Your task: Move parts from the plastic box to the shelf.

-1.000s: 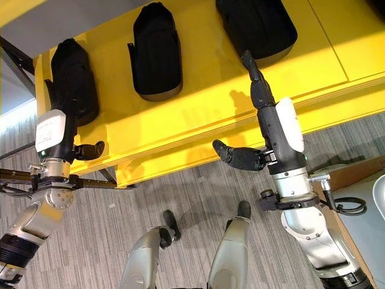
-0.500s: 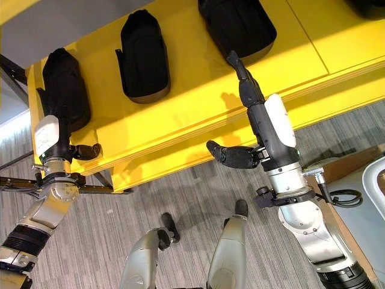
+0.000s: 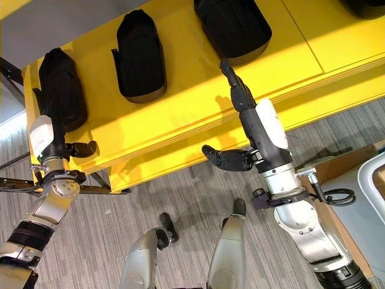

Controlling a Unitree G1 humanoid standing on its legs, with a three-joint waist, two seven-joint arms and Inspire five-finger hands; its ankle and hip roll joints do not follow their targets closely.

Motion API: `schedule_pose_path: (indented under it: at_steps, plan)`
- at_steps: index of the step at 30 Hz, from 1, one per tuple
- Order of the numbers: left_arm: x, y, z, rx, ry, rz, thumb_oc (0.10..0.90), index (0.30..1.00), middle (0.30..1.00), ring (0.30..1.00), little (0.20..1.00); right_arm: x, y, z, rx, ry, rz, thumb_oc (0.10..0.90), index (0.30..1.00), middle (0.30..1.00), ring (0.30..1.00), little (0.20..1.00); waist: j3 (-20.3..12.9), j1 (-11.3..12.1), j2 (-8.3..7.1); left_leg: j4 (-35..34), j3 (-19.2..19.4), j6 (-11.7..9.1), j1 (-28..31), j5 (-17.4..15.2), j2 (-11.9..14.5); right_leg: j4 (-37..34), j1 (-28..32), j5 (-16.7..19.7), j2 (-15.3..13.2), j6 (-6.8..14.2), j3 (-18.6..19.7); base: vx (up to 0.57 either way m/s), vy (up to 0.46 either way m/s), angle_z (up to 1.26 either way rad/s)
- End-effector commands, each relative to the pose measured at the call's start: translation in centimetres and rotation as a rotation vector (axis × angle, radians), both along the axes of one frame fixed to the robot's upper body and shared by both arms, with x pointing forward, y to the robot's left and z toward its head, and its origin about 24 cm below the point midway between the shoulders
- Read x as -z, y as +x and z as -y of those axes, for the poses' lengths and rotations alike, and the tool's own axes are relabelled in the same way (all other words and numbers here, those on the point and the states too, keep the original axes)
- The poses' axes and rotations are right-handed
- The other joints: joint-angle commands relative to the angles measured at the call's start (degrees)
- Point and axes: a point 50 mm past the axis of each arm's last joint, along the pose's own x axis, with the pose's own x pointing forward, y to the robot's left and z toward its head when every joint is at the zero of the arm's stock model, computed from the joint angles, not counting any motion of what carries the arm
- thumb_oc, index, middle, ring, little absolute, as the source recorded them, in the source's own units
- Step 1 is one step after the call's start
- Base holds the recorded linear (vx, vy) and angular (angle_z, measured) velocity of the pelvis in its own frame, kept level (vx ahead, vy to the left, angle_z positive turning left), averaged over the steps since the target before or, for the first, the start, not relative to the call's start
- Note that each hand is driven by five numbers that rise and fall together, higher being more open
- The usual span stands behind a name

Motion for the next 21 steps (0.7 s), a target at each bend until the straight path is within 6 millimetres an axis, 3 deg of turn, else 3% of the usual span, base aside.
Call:
schedule_pose_path:
  at_steps: [1, 21]
  plan:
    - [-0.29, 0.32, -3.11, -0.12, 0.039, -0.089, 0.9, 1.0, 1.0, 1.0, 1.0, -4.58, -1.76, -2.25, -0.154, 0.092, 0.266, 0.9, 1.0, 1.0, 1.0, 1.0, -1.7, -0.9, -4.07, -1.5, -3.2, -1.2, -0.4, 0.0, 1.4, 2.0, 4.4, -4.8, -2.6, 0.9, -3.6, 0.0, 0.0, 0.0]
    - [0.64, 1.15, -3.21, -0.11, 0.022, -0.218, 0.9, 1.0, 1.0, 1.0, 1.0, -5.1, -1.58, -2.5, -0.171, 0.08, 0.274, 0.9, 1.0, 1.0, 1.0, 1.0, -0.8, -1.8, -4.11, -0.7, -2.4, -1.1, -0.4, -0.5, 1.7, 2.5, 4.2, -5.2, -2.6, 0.8, -3.5, 0.0, 0.0, -0.01]
